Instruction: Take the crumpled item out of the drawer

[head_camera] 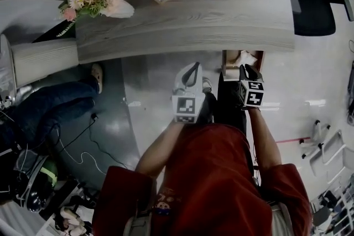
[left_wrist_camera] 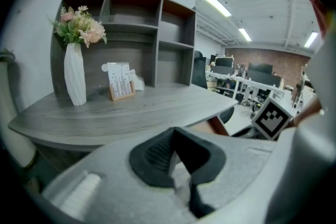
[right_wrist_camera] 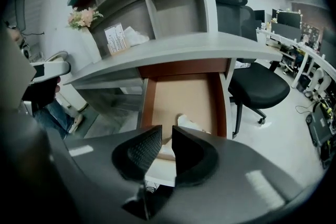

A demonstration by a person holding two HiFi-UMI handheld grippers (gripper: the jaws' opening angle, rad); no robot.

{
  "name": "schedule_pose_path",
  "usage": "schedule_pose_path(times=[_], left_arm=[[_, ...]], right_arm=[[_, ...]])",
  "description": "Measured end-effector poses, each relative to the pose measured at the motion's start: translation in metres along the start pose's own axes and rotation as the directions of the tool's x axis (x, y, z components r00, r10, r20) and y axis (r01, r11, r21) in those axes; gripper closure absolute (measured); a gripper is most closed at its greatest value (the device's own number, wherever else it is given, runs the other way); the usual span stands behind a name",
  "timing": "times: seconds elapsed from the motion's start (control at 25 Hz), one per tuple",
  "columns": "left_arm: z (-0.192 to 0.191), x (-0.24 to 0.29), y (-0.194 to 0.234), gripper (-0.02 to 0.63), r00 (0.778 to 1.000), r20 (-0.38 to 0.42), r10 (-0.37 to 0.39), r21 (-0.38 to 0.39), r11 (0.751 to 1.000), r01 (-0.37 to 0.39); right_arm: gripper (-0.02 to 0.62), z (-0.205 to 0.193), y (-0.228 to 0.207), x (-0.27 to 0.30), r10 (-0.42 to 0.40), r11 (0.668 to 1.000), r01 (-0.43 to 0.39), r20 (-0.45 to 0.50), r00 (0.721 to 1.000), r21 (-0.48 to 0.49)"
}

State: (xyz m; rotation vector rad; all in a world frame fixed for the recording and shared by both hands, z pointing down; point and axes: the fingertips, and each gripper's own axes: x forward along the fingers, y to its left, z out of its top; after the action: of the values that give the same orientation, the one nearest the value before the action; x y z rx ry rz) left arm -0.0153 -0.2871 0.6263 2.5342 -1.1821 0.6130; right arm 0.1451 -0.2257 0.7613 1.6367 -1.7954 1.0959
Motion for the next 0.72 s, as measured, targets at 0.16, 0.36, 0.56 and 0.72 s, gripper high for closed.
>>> schedule_pose_path(times=[0.16, 0.36, 0.56, 0.72], left_arm=[[-0.008, 0.007, 0.004, 0.609, 1.000, -0.012, 0.005, -0.006, 1.000, -0.005], [-0.017, 0.017, 0.003, 0.609, 0.999, -0.044, -0.007, 0.001, 1.000, 0.007], [-0.020, 0.024, 0.001, 0.609, 0.998, -0.055, -0.011, 0.005, 1.000, 0.011], [-0.023, 0.027, 0.001, 0.609, 0.998, -0.066, -0.009, 0.007, 1.000, 0.010]], right_arm=[[0.549, -0.002, -0.003, 0.020, -0.001, 1.000, 0.000, -0.033, 0.999, -0.004], [0.549, -0.017, -0.013, 0.041, -0.025, 1.000, 0.023, -0.099, 0.995, -0.020], [0.549, -0.025, -0.018, 0.059, -0.028, 0.999, 0.030, -0.136, 0.990, 0.013], [0.541, -0.030, -0.021, 0.069, -0.043, 0.999, 0.045, -0.175, 0.984, 0.009]])
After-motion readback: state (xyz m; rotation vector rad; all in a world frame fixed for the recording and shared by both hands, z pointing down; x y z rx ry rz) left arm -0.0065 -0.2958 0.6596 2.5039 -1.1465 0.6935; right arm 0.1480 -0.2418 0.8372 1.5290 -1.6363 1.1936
